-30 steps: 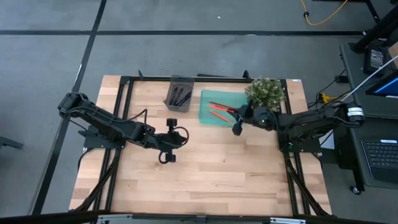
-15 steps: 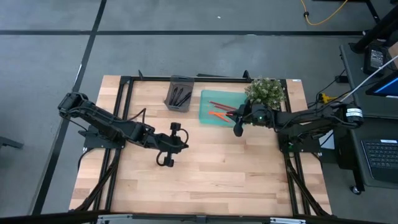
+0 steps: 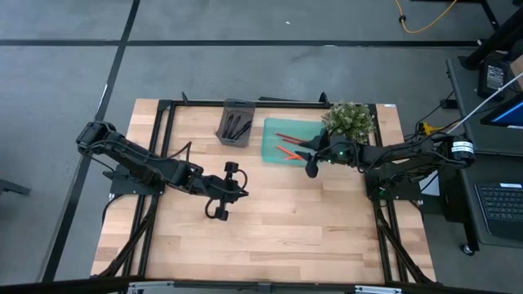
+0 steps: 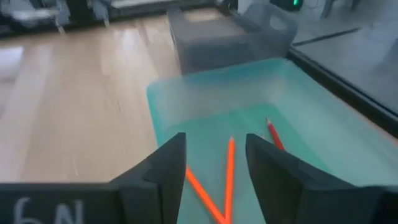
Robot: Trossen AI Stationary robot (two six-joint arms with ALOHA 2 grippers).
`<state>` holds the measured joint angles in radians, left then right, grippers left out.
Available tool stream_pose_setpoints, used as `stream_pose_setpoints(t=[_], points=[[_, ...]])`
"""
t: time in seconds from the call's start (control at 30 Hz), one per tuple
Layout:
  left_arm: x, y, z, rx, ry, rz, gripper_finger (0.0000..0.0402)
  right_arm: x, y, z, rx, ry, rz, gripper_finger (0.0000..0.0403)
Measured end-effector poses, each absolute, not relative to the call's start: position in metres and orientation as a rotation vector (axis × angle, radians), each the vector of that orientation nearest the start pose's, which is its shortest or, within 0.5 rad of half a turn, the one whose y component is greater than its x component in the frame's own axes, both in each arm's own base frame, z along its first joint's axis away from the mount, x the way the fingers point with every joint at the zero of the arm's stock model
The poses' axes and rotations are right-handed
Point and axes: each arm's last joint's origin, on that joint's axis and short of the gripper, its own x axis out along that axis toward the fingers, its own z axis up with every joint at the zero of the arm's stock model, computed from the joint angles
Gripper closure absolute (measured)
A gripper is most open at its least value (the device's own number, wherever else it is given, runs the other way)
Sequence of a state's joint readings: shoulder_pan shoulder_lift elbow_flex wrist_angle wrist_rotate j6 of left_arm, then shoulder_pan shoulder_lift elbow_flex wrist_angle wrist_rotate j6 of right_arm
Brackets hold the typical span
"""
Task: Sort pens & pencils
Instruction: Return to Home Position
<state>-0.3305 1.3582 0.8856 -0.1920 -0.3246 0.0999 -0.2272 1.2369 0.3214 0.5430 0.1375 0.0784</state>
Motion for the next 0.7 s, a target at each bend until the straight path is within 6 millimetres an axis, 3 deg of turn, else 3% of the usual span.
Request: stream_pose_setpoints(t=[0.33, 0.7], points=[[0.27, -0.092, 0.246, 0.318, 0.615, -0.096, 0.0383, 0.211, -0.045, 0.18, 0.106, 0.242, -0.278, 0.0242], [0.24, -0.1, 0.282, 0.321, 0.484, -0.17, 0.0362, 0.188, -0.018, 0.209, 0.076, 0.18, -0.123, 0.0242]])
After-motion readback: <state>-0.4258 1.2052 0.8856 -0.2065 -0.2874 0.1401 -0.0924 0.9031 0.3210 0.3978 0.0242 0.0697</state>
